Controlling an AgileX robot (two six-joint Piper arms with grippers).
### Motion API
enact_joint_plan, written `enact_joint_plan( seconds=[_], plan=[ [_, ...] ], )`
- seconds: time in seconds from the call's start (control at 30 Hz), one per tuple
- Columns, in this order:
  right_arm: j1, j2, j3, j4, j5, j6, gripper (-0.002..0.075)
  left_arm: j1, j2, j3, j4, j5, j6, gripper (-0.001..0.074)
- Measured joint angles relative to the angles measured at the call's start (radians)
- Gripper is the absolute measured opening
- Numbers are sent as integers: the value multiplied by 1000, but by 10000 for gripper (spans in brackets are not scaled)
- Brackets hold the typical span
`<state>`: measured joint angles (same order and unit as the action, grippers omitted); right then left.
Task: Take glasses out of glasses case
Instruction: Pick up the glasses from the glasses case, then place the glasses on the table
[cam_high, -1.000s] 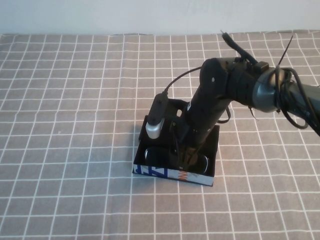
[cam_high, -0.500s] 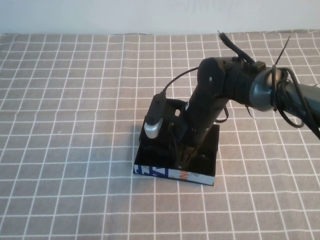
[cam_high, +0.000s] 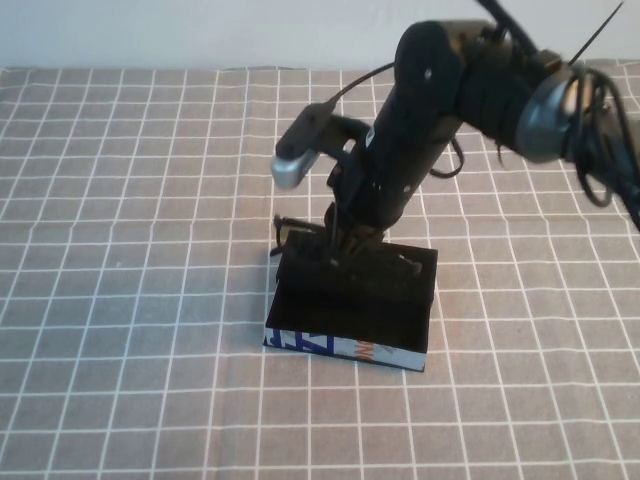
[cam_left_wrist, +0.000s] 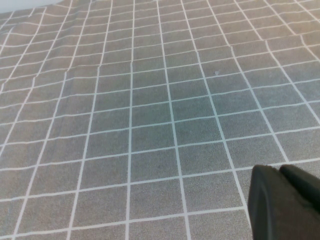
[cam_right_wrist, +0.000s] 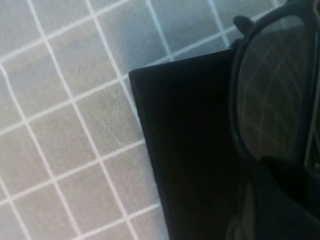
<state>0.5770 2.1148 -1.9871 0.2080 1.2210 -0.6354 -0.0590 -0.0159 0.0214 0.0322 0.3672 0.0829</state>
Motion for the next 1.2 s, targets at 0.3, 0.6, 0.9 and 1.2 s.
enact_joint_plan(
  seconds=[0.3,0.6,0.9,1.2],
  plan=[
    [-22,-191,95,-62,9,197,51,0,0,0,0,0,0,-4],
    [-220,-444,513,-5,-115,373,51,0,0,0,0,0,0,-4],
    [-285,-494,863,97,-375,582,51,0,0,0,0,0,0,-4],
    [-285,-446,1024,97,-505,686,51,0,0,0,0,0,0,-4]
  ],
)
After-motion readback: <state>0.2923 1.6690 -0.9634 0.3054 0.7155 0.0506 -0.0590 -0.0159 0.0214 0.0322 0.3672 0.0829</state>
